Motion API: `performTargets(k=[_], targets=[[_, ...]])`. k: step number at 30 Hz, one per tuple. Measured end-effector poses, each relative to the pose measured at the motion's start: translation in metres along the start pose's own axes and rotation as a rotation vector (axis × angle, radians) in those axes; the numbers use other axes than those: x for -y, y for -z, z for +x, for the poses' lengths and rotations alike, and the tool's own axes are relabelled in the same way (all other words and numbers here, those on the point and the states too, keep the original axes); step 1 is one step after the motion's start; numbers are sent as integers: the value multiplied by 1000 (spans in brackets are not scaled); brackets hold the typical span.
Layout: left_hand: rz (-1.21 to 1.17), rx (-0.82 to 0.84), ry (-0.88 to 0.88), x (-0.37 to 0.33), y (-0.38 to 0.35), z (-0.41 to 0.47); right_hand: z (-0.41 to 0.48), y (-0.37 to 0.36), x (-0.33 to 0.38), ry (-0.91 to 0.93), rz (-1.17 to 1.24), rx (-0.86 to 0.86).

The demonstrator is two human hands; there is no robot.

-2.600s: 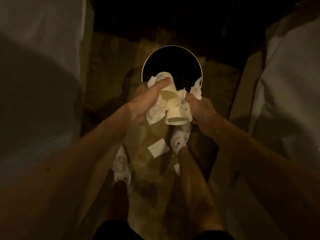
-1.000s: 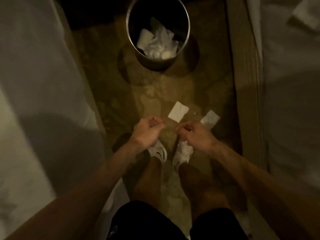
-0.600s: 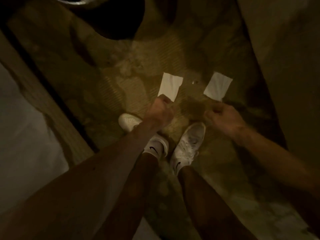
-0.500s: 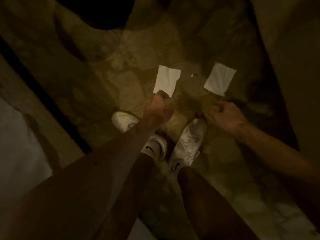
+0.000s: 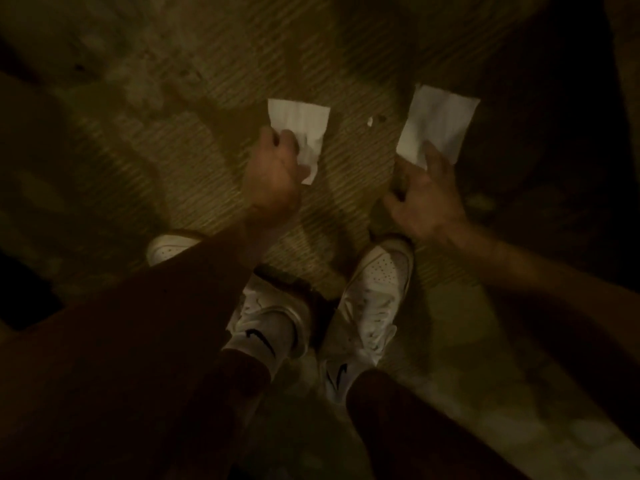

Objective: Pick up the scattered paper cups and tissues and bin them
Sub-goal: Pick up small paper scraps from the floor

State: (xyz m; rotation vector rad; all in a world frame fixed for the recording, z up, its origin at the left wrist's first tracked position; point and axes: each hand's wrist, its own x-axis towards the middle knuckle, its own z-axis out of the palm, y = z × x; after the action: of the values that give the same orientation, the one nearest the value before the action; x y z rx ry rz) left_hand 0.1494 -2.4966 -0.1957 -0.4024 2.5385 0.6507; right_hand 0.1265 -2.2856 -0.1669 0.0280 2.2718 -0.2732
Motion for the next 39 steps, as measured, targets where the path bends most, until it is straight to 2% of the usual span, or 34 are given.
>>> performTargets(k=[5, 8, 11, 16, 19, 22, 24, 27, 31, 35, 39], targets=[[11, 61, -24, 3, 13, 3, -4, 15, 7, 17, 10, -18], [-184, 110, 4, -9, 40, -12, -21, 38, 30, -62, 247, 12], [-475, 165, 174, -35, 83, -31, -53, 75, 67, -103, 572, 61], [-893, 241, 275, -88, 206, -69, -130, 173, 139, -85, 1082, 82], [-1048, 229, 297, -124, 293, -100, -182, 239, 173, -3, 1200, 113], [-1138, 209, 269, -162, 381, -131, -241, 313, 199, 79, 1188, 55], [-1101, 180, 185, -189, 442, -152, -285, 365, 219, 139, 1088, -31], [-1027, 160, 13, -233, 532, -184, -350, 439, 242, 175, 881, -300], [-1026, 195, -111, -294, 630, -233, -446, 512, 261, 220, 866, -505], [-1097, 343, -219, -350, 692, -303, -549, 553, 261, 232, 934, -740], [-1088, 616, -332, -400, 719, -384, -647, 559, 245, 166, 1031, -984]])
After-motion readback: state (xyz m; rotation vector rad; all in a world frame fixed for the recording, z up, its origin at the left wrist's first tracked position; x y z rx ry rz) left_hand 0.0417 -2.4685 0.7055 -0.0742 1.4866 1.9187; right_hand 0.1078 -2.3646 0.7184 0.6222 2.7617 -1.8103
